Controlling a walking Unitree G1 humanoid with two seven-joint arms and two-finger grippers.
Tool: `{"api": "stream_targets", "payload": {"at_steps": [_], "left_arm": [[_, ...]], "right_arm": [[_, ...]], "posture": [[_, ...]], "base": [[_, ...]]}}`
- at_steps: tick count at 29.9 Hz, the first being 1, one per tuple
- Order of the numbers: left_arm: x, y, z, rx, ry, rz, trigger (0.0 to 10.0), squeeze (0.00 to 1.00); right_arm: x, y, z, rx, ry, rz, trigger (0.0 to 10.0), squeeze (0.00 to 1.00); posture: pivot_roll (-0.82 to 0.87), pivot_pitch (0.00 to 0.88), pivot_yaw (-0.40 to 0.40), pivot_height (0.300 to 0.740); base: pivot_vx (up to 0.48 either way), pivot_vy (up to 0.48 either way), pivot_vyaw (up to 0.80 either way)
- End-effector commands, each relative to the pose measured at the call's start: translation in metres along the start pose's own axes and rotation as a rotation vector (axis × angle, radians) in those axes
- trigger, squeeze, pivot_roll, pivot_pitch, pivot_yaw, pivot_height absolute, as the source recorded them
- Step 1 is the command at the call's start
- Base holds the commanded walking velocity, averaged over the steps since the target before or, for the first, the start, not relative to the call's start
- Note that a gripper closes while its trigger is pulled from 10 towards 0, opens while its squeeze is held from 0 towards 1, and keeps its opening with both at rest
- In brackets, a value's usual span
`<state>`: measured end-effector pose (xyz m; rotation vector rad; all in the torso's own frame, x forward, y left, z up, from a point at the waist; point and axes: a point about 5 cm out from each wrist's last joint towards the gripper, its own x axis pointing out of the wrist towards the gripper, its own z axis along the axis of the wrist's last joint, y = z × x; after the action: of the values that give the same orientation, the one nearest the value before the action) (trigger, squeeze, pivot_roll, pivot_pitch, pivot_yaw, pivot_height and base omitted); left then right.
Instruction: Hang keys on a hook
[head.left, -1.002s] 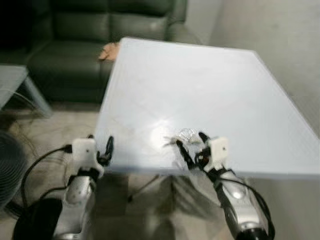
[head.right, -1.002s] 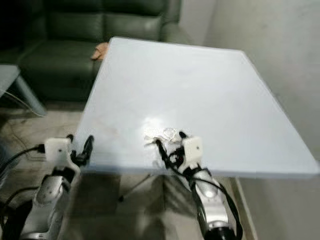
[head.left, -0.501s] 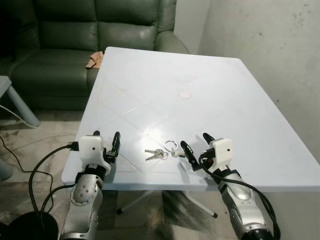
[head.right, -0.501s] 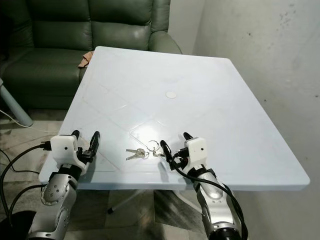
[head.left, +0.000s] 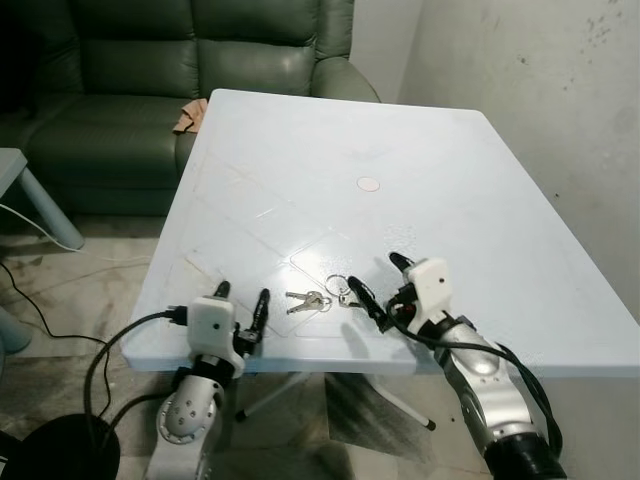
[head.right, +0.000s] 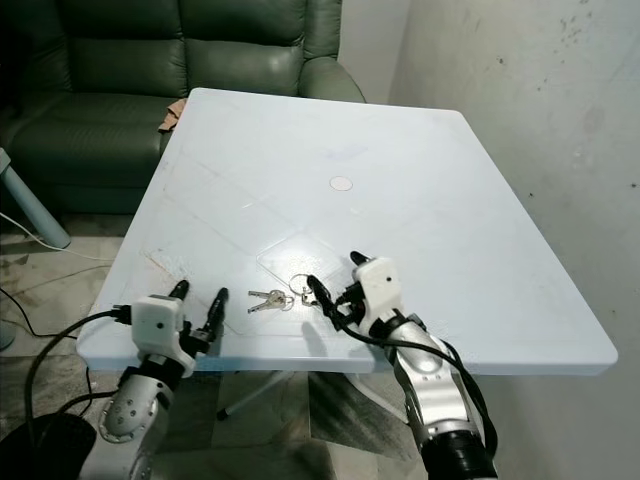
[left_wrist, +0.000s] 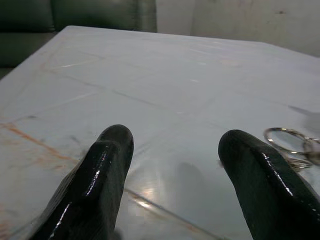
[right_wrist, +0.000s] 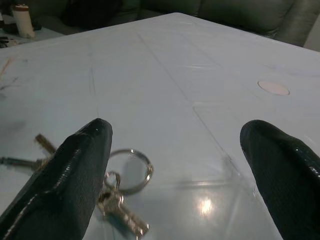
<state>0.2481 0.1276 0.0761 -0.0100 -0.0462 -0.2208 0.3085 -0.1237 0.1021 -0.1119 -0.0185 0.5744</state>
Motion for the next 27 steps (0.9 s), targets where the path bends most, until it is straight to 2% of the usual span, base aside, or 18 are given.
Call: {"api": "stream_targets", "payload": {"at_steps": [1,7,14,24,25,26,27], "left_arm": [[-0.001,-0.004,0.003,0.016,-0.014,-0.024,10.0,0.00],[-0.002,-0.011,0.005,0.009,-0.015,-0.039,10.0,0.00],[-0.001,-0.010,0.006,0.013,-0.014,-0.041,10.0,0.00],[0.000,-0.010,0.006,0.013,-0.015,-0.042,10.0,0.00],[0.001,-0.010,0.006,0.013,-0.015,-0.041,10.0,0.00],[0.001,-0.011,0.007,0.012,-0.016,-0.040,10.0,0.00],[0.002,-0.011,0.007,0.012,-0.017,-0.040,10.0,0.00]], "right_arm": [[0.003,0.000,0.006,-0.021,0.004,0.013,10.0,0.00],[0.005,0.008,0.009,0.004,0.047,0.058,10.0,0.00],[0.000,0.021,0.002,0.003,0.140,0.084,10.0,0.00],[-0.001,0.025,0.001,0.007,0.176,0.085,10.0,0.00],[0.000,0.029,-0.003,0.009,0.201,0.064,6.6,0.00],[0.001,0.032,-0.007,0.010,0.219,0.050,6.4,0.00],[0.002,0.034,-0.009,0.013,0.231,0.041,5.7,0.00]], "posture": [[-0.06,0.075,-0.083,0.740],[-0.06,0.081,-0.085,0.740],[-0.07,0.084,-0.083,0.740],[-0.07,0.084,-0.082,0.740],[-0.07,0.076,-0.082,0.740],[-0.07,0.076,-0.082,0.740],[-0.07,0.076,-0.082,0.740]], "base": [[0.000,0.000,0.00],[0.000,0.000,0.00],[0.000,0.000,0.00],[0.000,0.000,0.00],[0.000,0.000,0.00],[0.000,0.000,0.00],[0.000,0.000,0.00]]}}
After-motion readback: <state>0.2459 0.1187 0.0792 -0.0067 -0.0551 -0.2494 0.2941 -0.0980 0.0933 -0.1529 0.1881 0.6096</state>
